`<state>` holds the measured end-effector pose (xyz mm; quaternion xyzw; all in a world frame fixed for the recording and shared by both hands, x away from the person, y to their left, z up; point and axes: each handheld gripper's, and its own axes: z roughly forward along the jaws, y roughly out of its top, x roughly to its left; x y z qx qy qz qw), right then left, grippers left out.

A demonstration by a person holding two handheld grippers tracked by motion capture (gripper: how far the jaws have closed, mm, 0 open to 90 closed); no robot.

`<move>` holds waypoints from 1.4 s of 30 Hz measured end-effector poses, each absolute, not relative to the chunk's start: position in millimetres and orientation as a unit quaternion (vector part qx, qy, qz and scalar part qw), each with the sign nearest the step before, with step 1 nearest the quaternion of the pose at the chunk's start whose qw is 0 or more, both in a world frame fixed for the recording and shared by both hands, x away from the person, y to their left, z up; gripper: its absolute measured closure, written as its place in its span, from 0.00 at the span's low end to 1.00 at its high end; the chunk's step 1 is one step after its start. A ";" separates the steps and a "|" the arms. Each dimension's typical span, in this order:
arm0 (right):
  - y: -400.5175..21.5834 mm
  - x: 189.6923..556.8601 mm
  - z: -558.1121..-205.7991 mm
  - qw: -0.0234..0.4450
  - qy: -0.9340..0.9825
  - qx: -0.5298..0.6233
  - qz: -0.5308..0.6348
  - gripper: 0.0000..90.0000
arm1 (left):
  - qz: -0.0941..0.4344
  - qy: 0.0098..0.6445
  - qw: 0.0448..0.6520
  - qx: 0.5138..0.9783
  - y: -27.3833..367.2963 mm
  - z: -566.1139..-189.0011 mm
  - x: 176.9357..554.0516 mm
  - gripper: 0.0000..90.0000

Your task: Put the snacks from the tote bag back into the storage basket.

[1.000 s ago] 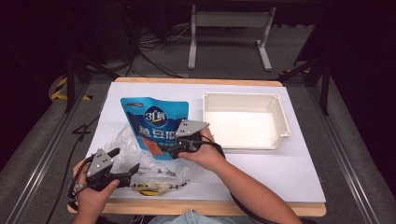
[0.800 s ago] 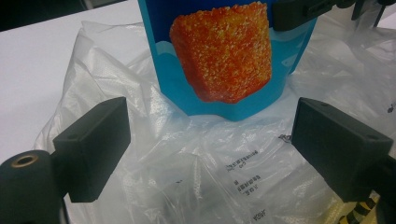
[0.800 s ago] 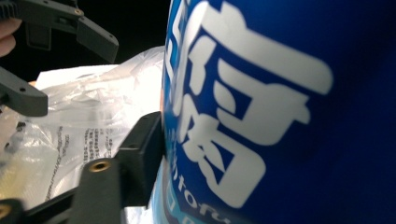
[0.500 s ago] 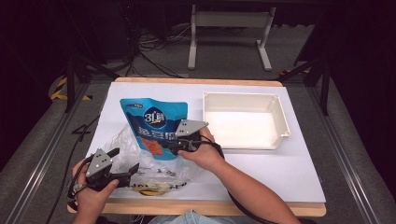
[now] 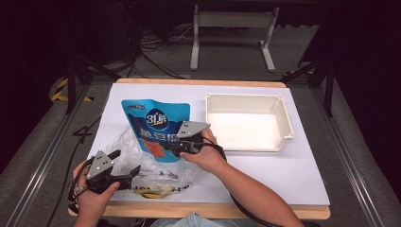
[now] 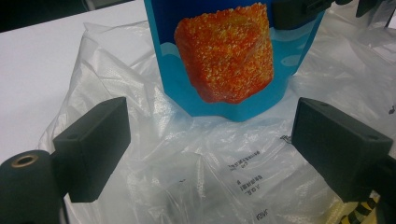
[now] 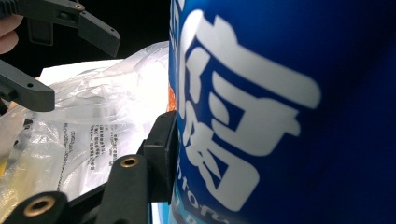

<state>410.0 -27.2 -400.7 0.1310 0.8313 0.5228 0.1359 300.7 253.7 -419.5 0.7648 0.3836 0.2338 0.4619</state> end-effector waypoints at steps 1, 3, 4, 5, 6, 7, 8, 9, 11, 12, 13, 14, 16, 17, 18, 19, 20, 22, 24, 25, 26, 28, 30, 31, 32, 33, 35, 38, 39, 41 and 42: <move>-27.4 410.6 -400.6 0.138 0.833 0.128 0.521 0.58 | 0.234 0.383 0.461 0.765 253.6 -419.5 300.7 0.14; -27.2 411.2 -399.6 0.138 0.834 0.127 0.519 0.58 | 0.233 0.382 0.461 0.766 253.1 -419.5 300.5 0.14; -26.7 411.2 -399.0 0.137 0.833 0.129 0.520 0.58 | 0.233 0.382 0.461 0.766 253.1 -419.5 300.5 0.14; -26.7 411.7 -398.2 0.138 0.836 0.126 0.516 0.58 | 0.233 0.382 0.461 0.766 253.2 -419.4 300.5 0.14; -26.4 411.6 -397.3 0.138 0.836 0.127 0.515 0.58 | 0.233 0.382 0.461 0.766 253.4 -419.4 300.5 0.14; -26.2 411.6 -396.5 0.138 0.837 0.126 0.514 0.59 | 0.234 0.383 0.462 0.765 253.6 -419.4 300.6 0.14; -26.1 411.6 -395.8 0.138 0.838 0.126 0.513 0.59 | 0.234 0.383 0.463 0.764 253.8 -419.6 300.7 0.14; -26.2 411.4 -394.3 0.138 0.839 0.126 0.512 0.59 | 0.233 0.384 0.463 0.764 253.8 -419.8 300.9 0.14; -26.2 411.4 -392.1 0.137 0.840 0.126 0.510 0.59 | 0.232 0.384 0.462 0.765 253.8 -419.9 301.0 0.14; -26.3 411.3 -390.2 0.136 0.840 0.126 0.509 0.59 | 0.232 0.384 0.462 0.765 253.5 -420.1 301.0 0.14; -26.3 411.6 -388.8 0.136 0.841 0.125 0.509 0.59 | 0.232 0.383 0.461 0.766 253.3 -420.3 301.1 0.14; -26.3 411.6 -386.1 0.133 0.841 0.126 0.508 0.59 | 0.231 0.382 0.461 0.767 253.1 -420.3 301.1 0.14; -26.4 411.6 -381.7 0.132 0.842 0.125 0.509 0.58 | 0.231 0.382 0.461 0.766 253.1 -420.1 301.0 0.14; -26.6 410.9 -376.9 0.129 0.842 0.126 0.508 0.58 | 0.232 0.383 0.462 0.766 253.3 -420.0 301.0 0.14; -26.6 410.9 -376.9 0.129 0.842 0.126 0.508 0.58 | 0.232 0.383 0.462 0.766 253.4 -420.0 301.0 0.14; -26.8 411.0 -375.1 0.130 0.843 0.124 0.508 0.58 | 0.231 0.384 0.462 0.765 253.5 -420.1 301.1 0.14; -26.9 410.6 -371.8 0.130 0.843 0.124 0.507 0.58 | 0.231 0.384 0.462 0.765 253.6 -420.2 301.3 0.14; -26.9 410.3 -365.4 0.131 0.843 0.126 0.506 0.58 | 0.231 0.383 0.462 0.766 253.3 -420.4 301.5 0.14; -27.3 410.4 -358.9 0.127 0.842 0.126 0.509 0.58 | 0.231 0.382 0.461 0.767 253.3 -420.5 301.7 0.14; -27.6 410.2 -355.0 0.127 0.842 0.126 0.509 0.58 | 0.231 0.383 0.462 0.766 253.1 -420.7 301.7 0.14; -27.6 410.2 -355.0 0.127 0.842 0.126 0.509 0.58 | 0.231 0.383 0.462 0.766 253.1 -420.7 301.7 0.14; -28.2 409.9 -345.9 0.126 0.840 0.125 0.512 0.58 | 0.231 0.384 0.462 0.765 253.2 -420.7 301.6 0.14; -28.5 409.7 -340.7 0.122 0.839 0.128 0.514 0.58 | 0.231 0.384 0.463 0.765 253.3 -420.5 301.4 0.14; -28.5 409.7 -340.7 0.122 0.839 0.128 0.514 0.58 | 0.231 0.384 0.463 0.765 253.3 -420.5 301.4 0.14; -28.9 409.7 -335.2 0.127 0.839 0.123 0.514 0.58 | 0.231 0.384 0.463 0.765 253.3 -420.5 301.3 0.14; -29.2 409.6 -333.5 0.127 0.839 0.123 0.515 0.58 | 0.231 0.385 0.463 0.765 253.4 -420.5 301.3 0.14; -30.0 409.5 -328.4 0.126 0.837 0.124 0.518 0.58 | 0.231 0.384 0.463 0.765 253.4 -420.5 301.4 0.14; -31.0 409.0 -322.0 0.128 0.837 0.121 0.519 0.58 | 0.230 0.383 0.463 0.765 253.1 -420.5 301.4 0.14; -31.0 409.0 -322.0 0.128 0.837 0.121 0.519 0.58 | 0.231 0.383 0.462 0.766 252.8 -420.5 301.3 0.14; -32.3 408.9 -317.2 0.130 0.834 0.120 0.522 0.58 | 0.229 0.383 0.463 0.766 251.9 -420.5 301.0 0.14; -32.8 408.9 -315.7 0.131 0.833 0.121 0.524 0.58 | 0.229 0.383 0.463 0.765 251.8 -420.5 300.9 0.14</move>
